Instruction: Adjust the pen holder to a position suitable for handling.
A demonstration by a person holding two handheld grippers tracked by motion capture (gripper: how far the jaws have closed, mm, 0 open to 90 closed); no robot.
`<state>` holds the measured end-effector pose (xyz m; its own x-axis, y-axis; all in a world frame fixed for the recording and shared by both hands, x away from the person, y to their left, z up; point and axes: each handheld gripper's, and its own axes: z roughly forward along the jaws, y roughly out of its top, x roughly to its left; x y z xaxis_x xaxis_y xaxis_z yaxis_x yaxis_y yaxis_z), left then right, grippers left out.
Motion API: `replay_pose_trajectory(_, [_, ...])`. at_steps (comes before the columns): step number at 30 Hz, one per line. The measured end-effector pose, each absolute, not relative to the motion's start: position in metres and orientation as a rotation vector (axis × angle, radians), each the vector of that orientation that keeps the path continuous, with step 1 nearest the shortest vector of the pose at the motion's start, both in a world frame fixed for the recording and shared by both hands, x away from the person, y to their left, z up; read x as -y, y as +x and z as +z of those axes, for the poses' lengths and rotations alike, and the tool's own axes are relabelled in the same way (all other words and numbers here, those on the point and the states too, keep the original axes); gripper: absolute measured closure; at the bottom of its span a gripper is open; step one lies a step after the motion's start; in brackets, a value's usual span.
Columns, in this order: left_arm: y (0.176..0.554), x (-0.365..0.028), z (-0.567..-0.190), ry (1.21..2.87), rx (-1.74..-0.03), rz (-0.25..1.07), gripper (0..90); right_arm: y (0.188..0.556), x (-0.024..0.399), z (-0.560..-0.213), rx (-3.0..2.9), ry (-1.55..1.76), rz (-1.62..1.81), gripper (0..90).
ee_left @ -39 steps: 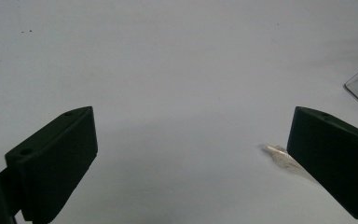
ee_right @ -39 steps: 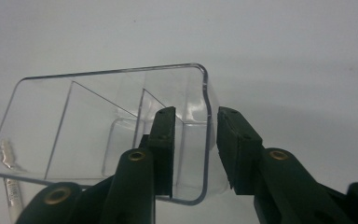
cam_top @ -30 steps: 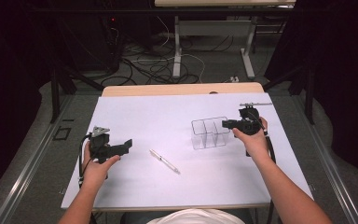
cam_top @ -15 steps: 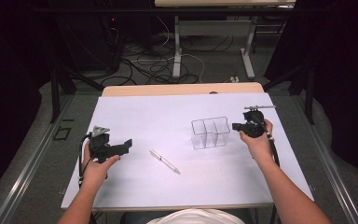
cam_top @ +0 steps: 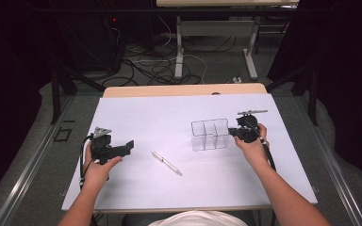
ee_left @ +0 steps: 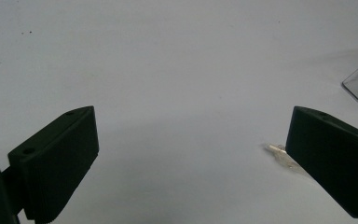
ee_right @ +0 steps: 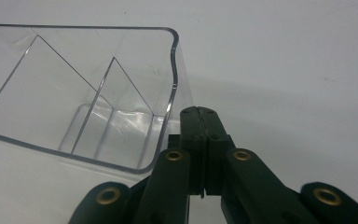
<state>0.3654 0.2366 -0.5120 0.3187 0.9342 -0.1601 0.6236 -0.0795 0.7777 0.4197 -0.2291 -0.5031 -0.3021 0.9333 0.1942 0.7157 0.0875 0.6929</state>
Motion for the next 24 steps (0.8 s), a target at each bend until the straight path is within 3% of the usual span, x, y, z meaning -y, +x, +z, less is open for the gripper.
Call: replay_pose_trajectory(24, [0.365,-0.237,-0.513,1.798,-1.396,0.496,2.7,0.423,0.164,-0.507,-2.169,1.559,1.106,90.0])
